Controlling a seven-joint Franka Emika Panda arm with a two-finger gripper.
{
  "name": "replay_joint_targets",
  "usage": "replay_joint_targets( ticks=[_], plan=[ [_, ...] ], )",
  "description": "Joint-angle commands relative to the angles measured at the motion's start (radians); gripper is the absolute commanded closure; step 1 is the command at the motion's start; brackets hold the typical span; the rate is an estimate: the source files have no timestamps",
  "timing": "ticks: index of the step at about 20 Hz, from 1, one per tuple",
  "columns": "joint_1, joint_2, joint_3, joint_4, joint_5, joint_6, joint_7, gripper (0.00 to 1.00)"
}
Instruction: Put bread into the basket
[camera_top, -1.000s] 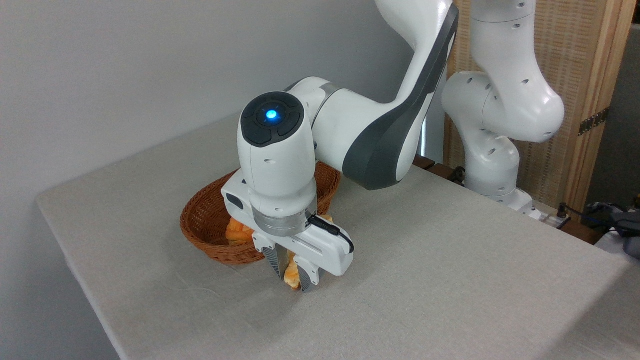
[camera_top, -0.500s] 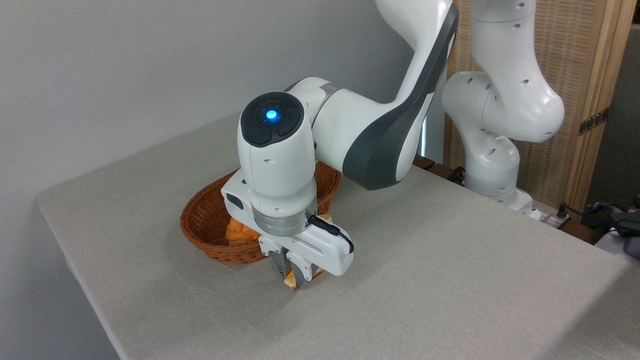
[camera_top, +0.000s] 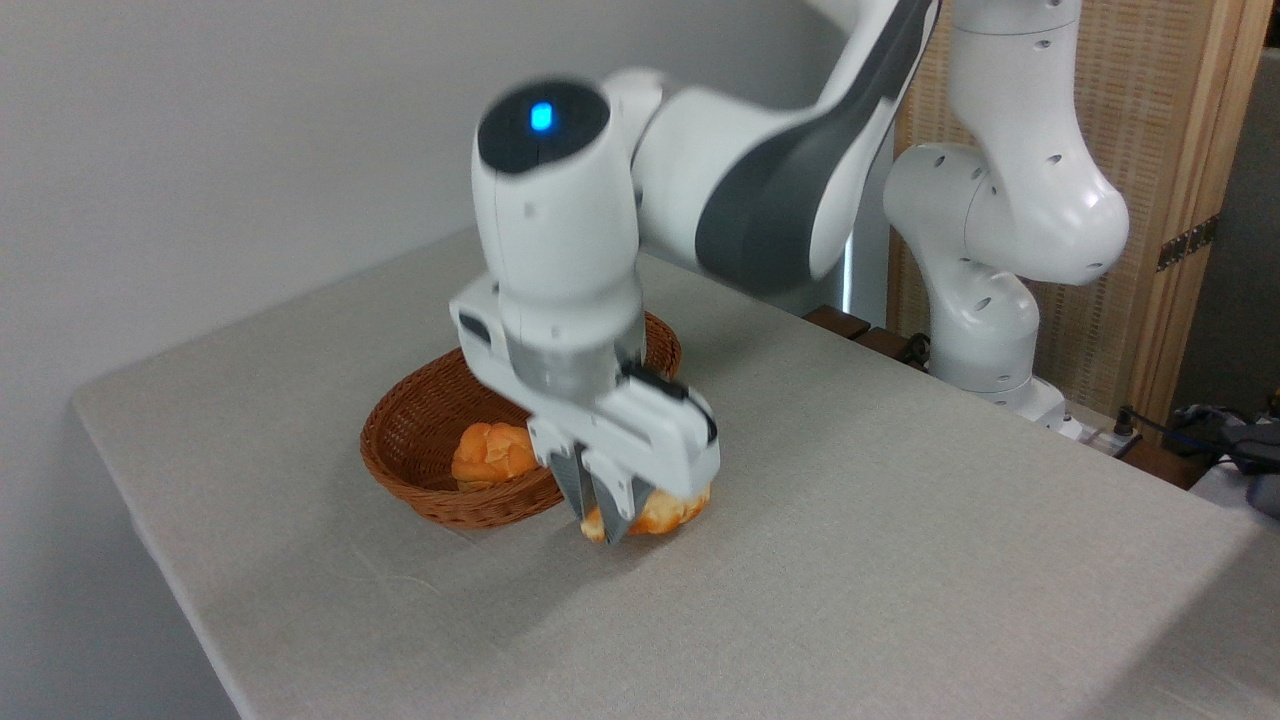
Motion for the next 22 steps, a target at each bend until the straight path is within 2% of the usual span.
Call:
replay_joint_targets(
  ticks=[1, 7, 12, 13, 14, 15, 16, 22],
  plan=[
    [-0.005, -0.057, 0.013, 0.087, 0.019, -0.098, 0.020, 0.80],
    [-0.009, -0.122, -0.025, 0.183, 0.007, -0.187, 0.013, 0.80],
    [-0.010, -0.123, -0.194, 0.225, 0.003, -0.180, -0.032, 0.77],
    [-0.010, -0.122, -0.223, 0.225, 0.004, -0.176, -0.042, 0.68],
    [-0.010, -0.120, -0.249, 0.225, 0.006, -0.175, -0.045, 0.56],
    [-0.010, -0.117, -0.269, 0.225, 0.012, -0.175, -0.046, 0.22],
    [-0.010, -0.117, -0.280, 0.225, 0.016, -0.175, -0.046, 0.01],
    [-0.010, -0.117, -0.294, 0.220, 0.016, -0.209, -0.045, 0.00]
  ],
)
